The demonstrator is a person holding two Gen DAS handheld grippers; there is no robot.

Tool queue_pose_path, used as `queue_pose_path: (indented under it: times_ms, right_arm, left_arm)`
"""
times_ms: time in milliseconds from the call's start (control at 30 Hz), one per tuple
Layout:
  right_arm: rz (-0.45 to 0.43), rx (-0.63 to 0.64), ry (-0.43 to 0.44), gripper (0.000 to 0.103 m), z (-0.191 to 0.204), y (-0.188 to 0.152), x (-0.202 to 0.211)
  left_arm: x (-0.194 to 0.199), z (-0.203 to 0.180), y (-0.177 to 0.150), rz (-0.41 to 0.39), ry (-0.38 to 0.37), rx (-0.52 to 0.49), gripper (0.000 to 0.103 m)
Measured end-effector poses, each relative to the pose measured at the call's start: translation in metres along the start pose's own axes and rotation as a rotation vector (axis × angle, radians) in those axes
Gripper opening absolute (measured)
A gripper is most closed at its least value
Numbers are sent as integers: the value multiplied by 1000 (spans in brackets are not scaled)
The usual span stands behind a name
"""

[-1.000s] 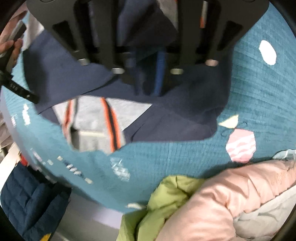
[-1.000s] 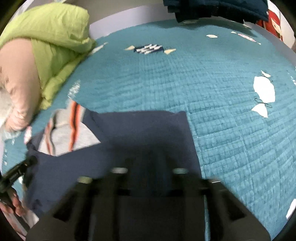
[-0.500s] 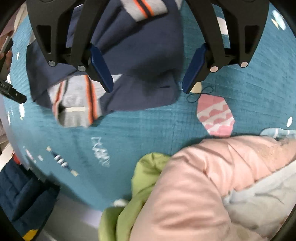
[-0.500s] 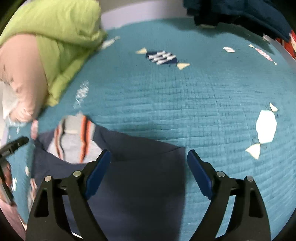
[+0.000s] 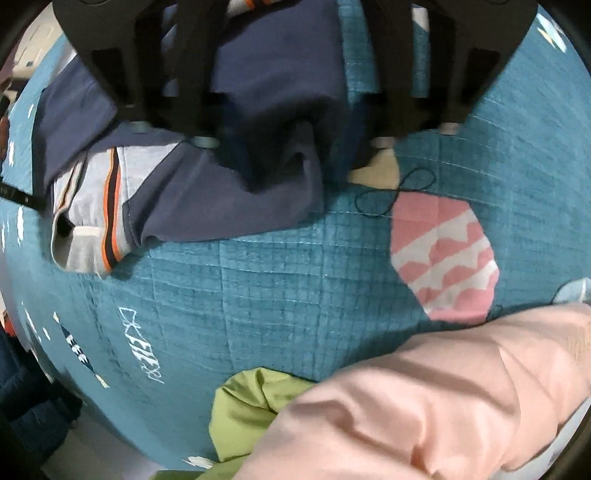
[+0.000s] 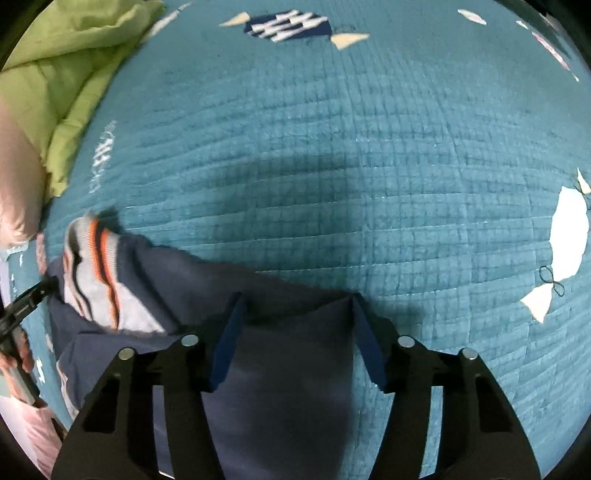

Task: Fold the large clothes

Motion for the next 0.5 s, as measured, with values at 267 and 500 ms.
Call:
queue_pose_path:
  times_ms: [267, 500]
  right_arm:
    - [32, -91, 102, 8, 0, -6, 6]
    - [-10, -125, 155, 8, -1, -5, 34]
  left_arm:
    - [6, -1, 2, 27, -57, 35, 5]
    - [37, -7, 4, 0, -117, 40, 5]
Point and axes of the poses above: each gripper's, at about its wrist camera, not at the fingertips, and x roughly against the way its jaws point, z to its left, y to its top, the point moved 10 cm from there along -x, roughly the way its jaws point, and after that the axes turned 13 degrees about -y, right-handed, at the moved point
